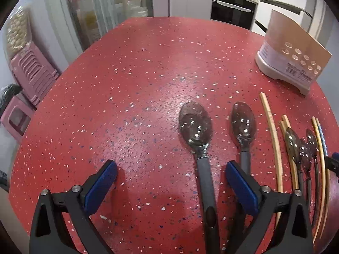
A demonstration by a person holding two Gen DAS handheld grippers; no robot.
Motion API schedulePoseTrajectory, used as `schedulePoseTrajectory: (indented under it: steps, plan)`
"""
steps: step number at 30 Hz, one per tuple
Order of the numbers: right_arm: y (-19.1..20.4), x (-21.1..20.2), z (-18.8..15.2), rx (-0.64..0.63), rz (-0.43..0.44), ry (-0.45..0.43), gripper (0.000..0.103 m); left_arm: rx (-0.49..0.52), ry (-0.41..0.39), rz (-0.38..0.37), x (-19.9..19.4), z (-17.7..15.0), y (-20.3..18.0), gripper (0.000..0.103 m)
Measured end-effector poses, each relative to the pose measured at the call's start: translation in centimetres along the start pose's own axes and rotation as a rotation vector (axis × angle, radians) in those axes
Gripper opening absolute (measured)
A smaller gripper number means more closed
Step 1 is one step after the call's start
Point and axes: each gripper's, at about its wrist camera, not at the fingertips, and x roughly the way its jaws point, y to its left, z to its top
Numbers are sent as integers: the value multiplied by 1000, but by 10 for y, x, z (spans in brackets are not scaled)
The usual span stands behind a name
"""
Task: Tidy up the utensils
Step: 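Grasp a dark brown spoon handle with the left tool while the right grasps a blue-patterned chopstick, then lift the spoon with the left tool while the right carries the chopstick toward the holder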
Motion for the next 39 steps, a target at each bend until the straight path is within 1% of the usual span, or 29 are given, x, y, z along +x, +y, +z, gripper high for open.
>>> schedulePoseTrajectory:
  steps: [2, 4, 5, 6, 7, 8, 9, 10, 11, 12, 13, 16, 17, 20, 21, 22, 24, 27, 30, 31, 32, 34, 36, 38, 39]
  plan:
    - [0, 0, 5, -11, 3, 23, 59, 10, 16, -19, 1, 4, -2, 103]
    - [-1, 1, 9, -24, 12, 39, 56, 19, 32, -30, 2, 8, -3, 103]
    - [1, 3, 14, -36, 18, 43, 52, 24, 37, -35, 3, 9, -4, 103]
    - [2, 4, 15, -46, 25, 46, 42, 31, 40, -42, 2, 11, -4, 102]
    - [4, 4, 16, -58, 27, 47, 35, 47, 42, -51, 1, 14, -7, 98]
    - [5, 4, 18, -72, 35, 48, 22, 61, 44, -57, 0, 15, -9, 90]
    - [8, 4, 20, -86, 39, 51, 12, 76, 47, -64, -1, 17, -12, 81]
    - [10, 4, 22, -97, 48, 51, 10, 97, 51, -79, -2, 20, -16, 76]
    - [12, 4, 24, -105, 47, 47, 9, 112, 52, -87, -2, 21, -19, 63]
    - [13, 5, 25, -109, 51, 43, 8, 124, 49, -92, -3, 22, -22, 43]
    - [12, 5, 27, -111, 67, 34, 8, 132, 48, -96, -2, 25, -25, 39]
    - [5, 3, 25, -91, 107, 20, 8, 114, 37, -121, -4, 26, -26, 37]
    - [1, 0, 21, -75, 141, 13, 8, 103, 30, -130, -6, 25, -24, 37]
    - [-10, -7, 17, -52, 198, -14, 8, 75, -6, -141, -16, 21, -21, 37]
    - [-15, -10, 17, -46, 217, -30, 8, 61, -26, -148, -21, 22, -20, 37]
    - [-19, -14, 17, -40, 233, -43, 8, 50, -43, -158, -29, 10, -19, 37]
    - [-21, -26, 19, -30, 267, -81, 8, 22, -80, -177, -42, 14, -17, 37]
    - [-30, -47, 25, -24, 310, -148, 8, 11, -128, -182, -62, 23, -16, 37]
    - [-39, -79, 28, -11, 349, -232, 8, 9, -202, -197, -87, 43, -23, 37]
    - [-44, -90, 35, -3, 364, -266, 8, 8, -219, -203, -91, 47, -26, 37]
    - [-45, -103, 39, 5, 375, -295, 8, 2, -253, -215, -101, 57, -30, 37]
    - [-45, -119, 49, 15, 384, -350, 8, -14, -299, -241, -115, 73, -34, 37]
    - [-46, -131, 64, 19, 379, -417, 8, -27, -332, -274, -122, 90, -41, 37]
    - [-43, -132, 82, 24, 369, -460, 8, -32, -369, -303, -128, 112, -52, 37]
    - [-48, -135, 94, 29, 374, -478, 8, -31, -381, -308, -129, 119, -58, 37]
